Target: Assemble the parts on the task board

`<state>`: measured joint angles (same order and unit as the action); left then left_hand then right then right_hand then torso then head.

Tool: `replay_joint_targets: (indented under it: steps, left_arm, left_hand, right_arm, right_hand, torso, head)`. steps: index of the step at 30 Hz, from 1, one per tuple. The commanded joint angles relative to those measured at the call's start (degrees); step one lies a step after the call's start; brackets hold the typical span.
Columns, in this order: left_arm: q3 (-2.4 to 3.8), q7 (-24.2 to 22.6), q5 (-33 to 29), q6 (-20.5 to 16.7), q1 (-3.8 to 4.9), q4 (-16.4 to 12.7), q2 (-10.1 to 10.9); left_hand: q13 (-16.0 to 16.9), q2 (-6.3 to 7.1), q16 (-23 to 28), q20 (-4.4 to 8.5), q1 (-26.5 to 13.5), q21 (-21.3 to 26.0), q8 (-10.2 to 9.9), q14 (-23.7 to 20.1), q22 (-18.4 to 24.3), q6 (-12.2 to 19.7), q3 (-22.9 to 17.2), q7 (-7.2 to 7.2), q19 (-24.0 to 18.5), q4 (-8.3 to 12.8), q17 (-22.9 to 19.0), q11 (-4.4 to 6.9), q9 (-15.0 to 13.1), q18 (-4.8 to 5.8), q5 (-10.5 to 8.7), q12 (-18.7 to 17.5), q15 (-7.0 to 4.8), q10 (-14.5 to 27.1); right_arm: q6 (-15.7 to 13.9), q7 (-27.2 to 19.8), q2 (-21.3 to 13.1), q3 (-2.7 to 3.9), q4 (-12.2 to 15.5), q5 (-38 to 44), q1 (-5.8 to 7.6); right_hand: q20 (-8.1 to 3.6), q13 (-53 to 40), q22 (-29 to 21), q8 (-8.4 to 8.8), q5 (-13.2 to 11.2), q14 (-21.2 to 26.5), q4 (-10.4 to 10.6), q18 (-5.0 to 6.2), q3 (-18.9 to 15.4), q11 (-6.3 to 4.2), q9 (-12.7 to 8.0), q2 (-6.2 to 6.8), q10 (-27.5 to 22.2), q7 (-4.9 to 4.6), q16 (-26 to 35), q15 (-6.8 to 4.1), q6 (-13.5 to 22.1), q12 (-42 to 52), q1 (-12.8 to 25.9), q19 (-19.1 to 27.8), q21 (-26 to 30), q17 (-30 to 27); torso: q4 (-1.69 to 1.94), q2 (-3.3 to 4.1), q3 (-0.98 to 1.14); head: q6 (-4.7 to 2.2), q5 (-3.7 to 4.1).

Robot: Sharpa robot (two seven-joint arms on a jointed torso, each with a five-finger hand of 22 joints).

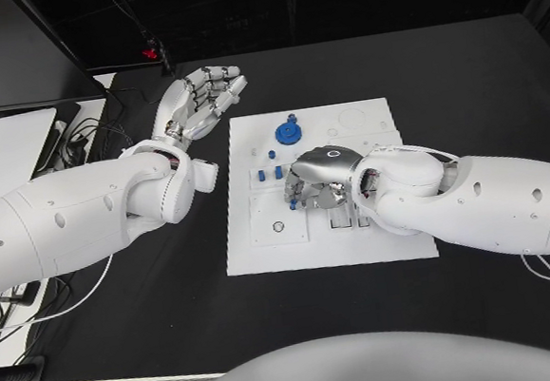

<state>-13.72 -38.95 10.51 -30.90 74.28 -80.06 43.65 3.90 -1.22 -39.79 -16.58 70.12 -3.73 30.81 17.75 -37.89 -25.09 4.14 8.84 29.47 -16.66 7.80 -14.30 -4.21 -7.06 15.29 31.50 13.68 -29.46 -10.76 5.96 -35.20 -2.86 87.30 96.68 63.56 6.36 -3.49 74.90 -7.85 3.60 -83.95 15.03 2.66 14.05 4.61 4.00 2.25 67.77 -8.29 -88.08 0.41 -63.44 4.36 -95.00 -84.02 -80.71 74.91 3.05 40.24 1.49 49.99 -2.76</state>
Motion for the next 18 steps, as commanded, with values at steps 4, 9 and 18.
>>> replay_joint_targets:
  steps: [4,9,18]
  left_arm:
    - [0.06,-4.91,-0.06,0.52,0.02,-0.01,-0.02]
    - [0.06,-4.88,-0.06,0.53,-0.01,0.00,-0.03]
    - [0.06,-4.79,-0.06,0.56,-0.02,0.00,-0.03]
  left_hand:
    - [-0.09,-0.50,-0.28,0.00,-0.09,-0.30,0.20,-0.33,0.05,0.40,0.42,7.58,0.53,-0.06,-0.04,0.20,0.09,0.64,0.34,0.20,0.08,0.38]
    - [-0.09,-0.50,-0.28,0.00,-0.09,-0.30,0.20,-0.33,0.05,0.40,0.42,7.58,0.53,-0.06,-0.04,0.20,0.09,0.64,0.34,0.20,0.08,0.38]
    - [-0.10,-0.59,-0.35,0.00,-0.05,-0.30,0.26,-0.37,0.09,0.46,0.46,7.58,0.52,-0.06,-0.11,0.19,0.10,0.65,0.35,0.24,0.08,0.42]
  right_arm:
    - [-0.41,-0.41,-0.08,0.01,0.31,-0.06,0.04]
    - [0.50,0.05,-0.08,0.01,0.00,-0.20,0.04]
    - [1.28,0.12,0.14,0.01,-0.17,-0.25,0.04]
  right_hand:
    - [0.50,0.03,11.19,-0.16,0.27,-5.23,0.03,-0.20,0.44,0.52,0.04,-0.24,0.07,-0.07,0.17,0.42,-0.22,-0.29,0.05,-0.78,0.32,10.98]
    - [0.54,0.04,11.17,-0.01,0.39,-5.22,0.05,-0.18,0.48,0.57,0.01,-0.16,-0.02,-0.12,0.20,0.46,-0.11,-0.42,0.18,-0.74,0.38,10.93]
    - [1.19,0.05,11.02,2.09,0.25,-5.07,-0.22,-0.07,0.46,1.56,-0.28,2.00,-3.00,-1.09,0.50,1.29,2.53,-0.82,0.92,-0.41,0.95,10.29]
  torso:
    - [-0.04,0.03,0.00]
    - [0.03,-0.02,-0.06]
    - [0.08,-0.01,-0.02]
  head:
    - [0.01,0.09]
    - [0.01,0.30]
    - [0.01,0.28]
